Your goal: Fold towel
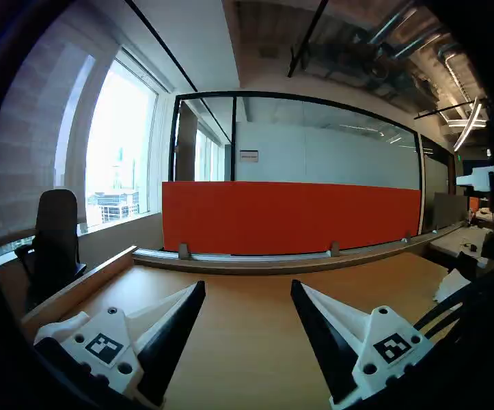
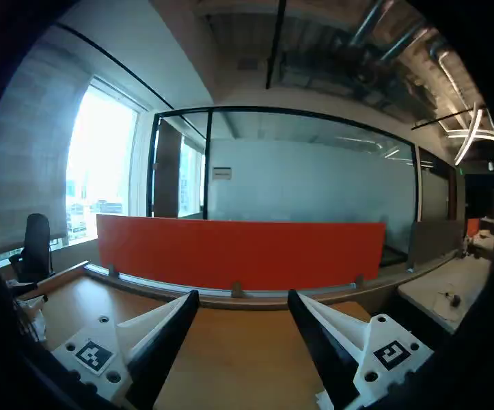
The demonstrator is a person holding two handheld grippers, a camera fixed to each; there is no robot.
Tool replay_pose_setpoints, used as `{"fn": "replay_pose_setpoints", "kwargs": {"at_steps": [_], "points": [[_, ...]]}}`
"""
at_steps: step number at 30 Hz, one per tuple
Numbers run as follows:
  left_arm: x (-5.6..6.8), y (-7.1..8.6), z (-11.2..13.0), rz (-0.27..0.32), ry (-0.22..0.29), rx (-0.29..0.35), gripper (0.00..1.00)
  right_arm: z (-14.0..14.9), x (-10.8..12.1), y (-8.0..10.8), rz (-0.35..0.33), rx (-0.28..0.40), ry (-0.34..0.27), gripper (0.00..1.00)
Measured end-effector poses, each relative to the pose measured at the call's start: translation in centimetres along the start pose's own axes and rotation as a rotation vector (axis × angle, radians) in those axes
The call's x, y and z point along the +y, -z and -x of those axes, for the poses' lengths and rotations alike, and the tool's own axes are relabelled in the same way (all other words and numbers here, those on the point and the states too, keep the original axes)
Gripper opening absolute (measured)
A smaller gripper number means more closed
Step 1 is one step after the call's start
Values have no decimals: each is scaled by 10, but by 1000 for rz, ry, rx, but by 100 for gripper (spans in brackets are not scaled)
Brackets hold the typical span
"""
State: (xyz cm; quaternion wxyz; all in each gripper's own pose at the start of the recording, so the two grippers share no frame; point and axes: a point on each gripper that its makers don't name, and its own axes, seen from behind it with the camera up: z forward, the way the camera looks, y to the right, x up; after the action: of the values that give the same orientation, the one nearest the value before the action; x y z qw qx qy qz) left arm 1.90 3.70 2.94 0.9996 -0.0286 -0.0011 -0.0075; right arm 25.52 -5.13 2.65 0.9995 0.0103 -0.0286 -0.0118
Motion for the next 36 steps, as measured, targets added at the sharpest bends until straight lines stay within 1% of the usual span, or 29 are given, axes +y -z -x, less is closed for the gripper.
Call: {"fn": "replay_pose_setpoints", "kwargs": {"at_steps": [3, 9, 15, 20, 30, 36], "points": [[-3, 0, 11, -4, -7, 11, 93, 0, -5, 1, -4, 7, -9, 100], [-13, 2, 34, -15, -15, 25, 93, 7, -10, 3, 8, 15, 5, 100], [-16, 5, 57, -10, -8, 33, 93, 16, -11, 6, 11, 23, 5, 100], [-17, 6, 76, -16, -9, 41, 93, 20, -8, 10, 17, 35, -1, 100], [-21, 9, 101, -16, -10, 57, 93, 41, -7, 13, 27, 33, 18, 100], [-28, 13, 115, -31, -9, 62, 93, 40, -10, 14, 22, 42, 31, 100]]}}
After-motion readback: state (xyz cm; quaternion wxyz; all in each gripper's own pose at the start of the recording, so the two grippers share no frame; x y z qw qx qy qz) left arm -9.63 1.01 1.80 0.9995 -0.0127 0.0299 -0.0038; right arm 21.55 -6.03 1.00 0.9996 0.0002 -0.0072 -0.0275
